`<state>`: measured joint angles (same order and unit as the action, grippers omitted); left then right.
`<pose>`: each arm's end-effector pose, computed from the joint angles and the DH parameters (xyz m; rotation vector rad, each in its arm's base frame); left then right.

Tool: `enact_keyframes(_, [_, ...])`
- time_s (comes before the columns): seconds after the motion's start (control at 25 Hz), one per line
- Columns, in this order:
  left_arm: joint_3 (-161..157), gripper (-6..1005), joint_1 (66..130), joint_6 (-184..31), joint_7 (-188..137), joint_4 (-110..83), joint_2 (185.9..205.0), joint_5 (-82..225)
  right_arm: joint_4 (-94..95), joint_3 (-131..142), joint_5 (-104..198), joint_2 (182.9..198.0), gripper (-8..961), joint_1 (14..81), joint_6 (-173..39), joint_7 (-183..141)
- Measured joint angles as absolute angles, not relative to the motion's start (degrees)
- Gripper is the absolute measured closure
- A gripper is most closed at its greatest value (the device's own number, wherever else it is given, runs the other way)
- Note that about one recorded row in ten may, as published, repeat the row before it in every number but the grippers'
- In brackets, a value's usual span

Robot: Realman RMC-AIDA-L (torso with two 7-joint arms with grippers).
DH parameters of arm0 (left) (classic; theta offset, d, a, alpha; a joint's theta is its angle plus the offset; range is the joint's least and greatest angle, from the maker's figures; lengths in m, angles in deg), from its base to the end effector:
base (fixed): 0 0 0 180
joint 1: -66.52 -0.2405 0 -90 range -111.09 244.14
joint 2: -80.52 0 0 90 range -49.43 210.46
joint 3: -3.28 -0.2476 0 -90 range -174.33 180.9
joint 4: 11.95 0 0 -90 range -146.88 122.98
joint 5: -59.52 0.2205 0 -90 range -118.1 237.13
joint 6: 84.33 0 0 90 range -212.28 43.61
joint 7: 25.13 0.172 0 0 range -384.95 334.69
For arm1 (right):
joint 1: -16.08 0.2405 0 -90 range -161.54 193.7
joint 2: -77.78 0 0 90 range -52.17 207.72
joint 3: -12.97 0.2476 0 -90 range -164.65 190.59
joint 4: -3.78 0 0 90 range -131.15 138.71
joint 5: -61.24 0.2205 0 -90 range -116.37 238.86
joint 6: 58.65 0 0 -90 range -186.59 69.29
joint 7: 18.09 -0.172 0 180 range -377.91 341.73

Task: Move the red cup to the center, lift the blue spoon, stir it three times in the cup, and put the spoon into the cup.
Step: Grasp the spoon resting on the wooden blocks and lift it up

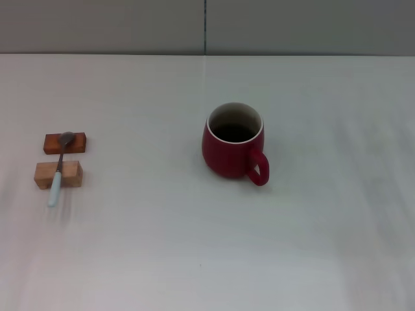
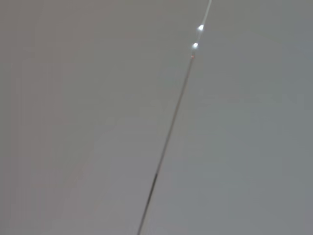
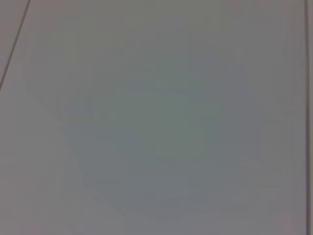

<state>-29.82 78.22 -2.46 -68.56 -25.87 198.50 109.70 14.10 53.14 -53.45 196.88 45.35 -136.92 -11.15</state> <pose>-0.3871 0.2839 0.0840 -1.3744 -0.6686 -0.9881 0.2819 0.3770 0.0135 -1.4450 0.2219 0.7095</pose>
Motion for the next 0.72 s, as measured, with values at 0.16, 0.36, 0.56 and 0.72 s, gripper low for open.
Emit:
enact_keyframes(0.16, [-31.7, 171, 76.4, 0.7, -68.7, -25.1, 198.75, 109.7, 13.8, 53.1, -53.4, 196.87, 617, 46.2, -135.9, -11.2])
enact_keyframes(0.36, [-33.8, 172, 75.5, 2.7, -67.9, -22.7, 198.89, 109.7, 13.4, 53.2, -53.5, 196.87, 617, 46.9, -135.6, -11.1])
enact_keyframes(0.56, [-38.2, 172, 74.5, 5.2, -66.3, -20.5, 198.86, 109.7, 13.3, 53.7, -53.5, 196.86, 617, 47.6, -135.5, -10.8])
enact_keyframes(0.72, [-39.9, 172, 73.8, 7.6, -65.9, -19.0, 198.86, 109.7, 13.0, 53.7, -53.5, 196.82, 617, 48.2, -135.4, -10.7])
